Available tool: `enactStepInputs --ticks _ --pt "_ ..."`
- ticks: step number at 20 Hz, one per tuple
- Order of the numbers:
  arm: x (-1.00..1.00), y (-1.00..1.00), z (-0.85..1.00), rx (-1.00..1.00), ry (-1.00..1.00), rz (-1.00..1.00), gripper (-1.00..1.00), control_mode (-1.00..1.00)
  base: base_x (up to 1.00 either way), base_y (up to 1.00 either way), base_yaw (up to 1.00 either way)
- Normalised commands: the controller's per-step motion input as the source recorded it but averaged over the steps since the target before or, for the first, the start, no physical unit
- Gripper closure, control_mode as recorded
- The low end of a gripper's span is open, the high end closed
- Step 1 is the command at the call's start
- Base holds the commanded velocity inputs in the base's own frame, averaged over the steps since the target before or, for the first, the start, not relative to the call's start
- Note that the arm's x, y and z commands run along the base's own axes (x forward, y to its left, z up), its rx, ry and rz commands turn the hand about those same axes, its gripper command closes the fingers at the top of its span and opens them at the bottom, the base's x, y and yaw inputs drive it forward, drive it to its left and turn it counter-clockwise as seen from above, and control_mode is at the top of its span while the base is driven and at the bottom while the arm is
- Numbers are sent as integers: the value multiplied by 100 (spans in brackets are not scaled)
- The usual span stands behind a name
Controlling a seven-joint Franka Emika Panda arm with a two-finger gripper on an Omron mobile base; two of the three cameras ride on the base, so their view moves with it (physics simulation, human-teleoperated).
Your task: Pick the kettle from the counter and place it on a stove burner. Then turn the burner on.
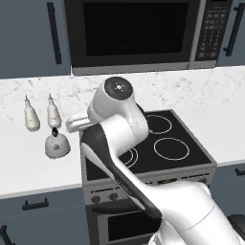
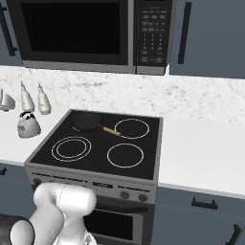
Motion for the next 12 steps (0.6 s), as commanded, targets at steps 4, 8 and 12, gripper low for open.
enactStepInputs --ticks 4,8,12 --pt "13 27 -33 0 7 0 -100 -100 0 0 0" --pt "37 42 -45 0 7 0 -100 -100 0 0 0" --pt "60 40 -28 0 5 -4 -100 -100 0 0 0"
